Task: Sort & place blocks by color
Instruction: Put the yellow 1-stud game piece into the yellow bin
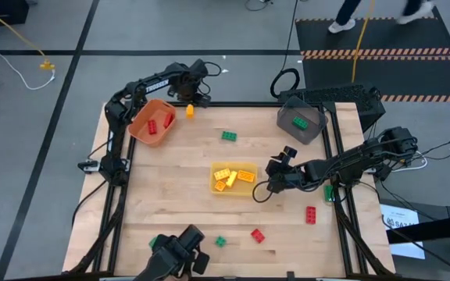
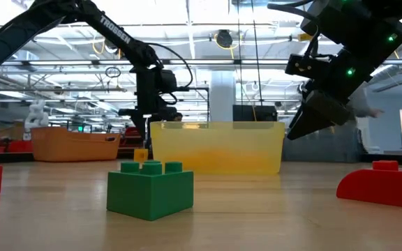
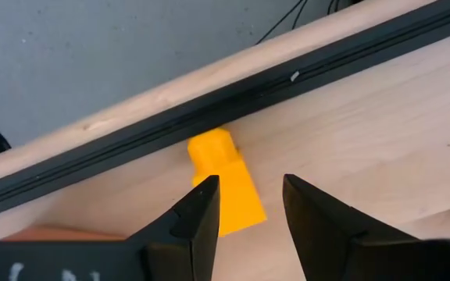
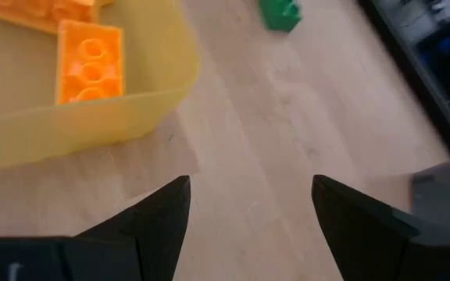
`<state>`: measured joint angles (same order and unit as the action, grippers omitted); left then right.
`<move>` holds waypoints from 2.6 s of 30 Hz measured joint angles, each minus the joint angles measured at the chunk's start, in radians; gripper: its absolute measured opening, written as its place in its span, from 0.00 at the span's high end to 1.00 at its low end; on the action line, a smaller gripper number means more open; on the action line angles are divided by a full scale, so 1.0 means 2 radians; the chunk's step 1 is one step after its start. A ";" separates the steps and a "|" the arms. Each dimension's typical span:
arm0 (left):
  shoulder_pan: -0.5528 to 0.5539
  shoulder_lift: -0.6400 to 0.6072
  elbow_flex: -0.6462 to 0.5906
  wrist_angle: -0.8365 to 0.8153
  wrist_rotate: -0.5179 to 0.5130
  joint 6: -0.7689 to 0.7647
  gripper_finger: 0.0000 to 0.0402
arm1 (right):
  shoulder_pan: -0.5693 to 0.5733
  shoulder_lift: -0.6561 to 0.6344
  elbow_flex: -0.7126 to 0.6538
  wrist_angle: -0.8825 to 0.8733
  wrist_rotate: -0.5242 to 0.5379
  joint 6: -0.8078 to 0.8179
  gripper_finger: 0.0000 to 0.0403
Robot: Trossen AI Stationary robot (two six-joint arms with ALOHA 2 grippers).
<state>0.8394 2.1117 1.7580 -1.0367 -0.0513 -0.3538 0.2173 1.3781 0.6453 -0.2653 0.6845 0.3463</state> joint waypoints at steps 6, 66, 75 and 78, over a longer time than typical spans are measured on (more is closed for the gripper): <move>-0.003 0.000 -0.002 -0.009 0.000 0.005 0.55 | 0.000 0.000 0.000 0.000 -0.017 -0.001 0.36; -0.198 -0.085 -0.002 -0.027 0.043 0.134 0.62 | 0.000 0.000 0.000 -0.027 0.011 -0.002 0.36; -0.344 -0.097 -0.002 0.022 0.037 0.110 0.61 | 0.000 0.000 0.000 -0.041 0.014 0.009 0.36; -0.376 -0.097 -0.002 0.023 0.007 0.092 0.60 | 0.000 -0.005 0.000 -0.051 0.014 0.017 0.36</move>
<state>0.0876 1.9171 1.7535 -0.9907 -0.0381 -0.1690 0.2173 1.3687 0.6453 -0.3671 0.7118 0.3807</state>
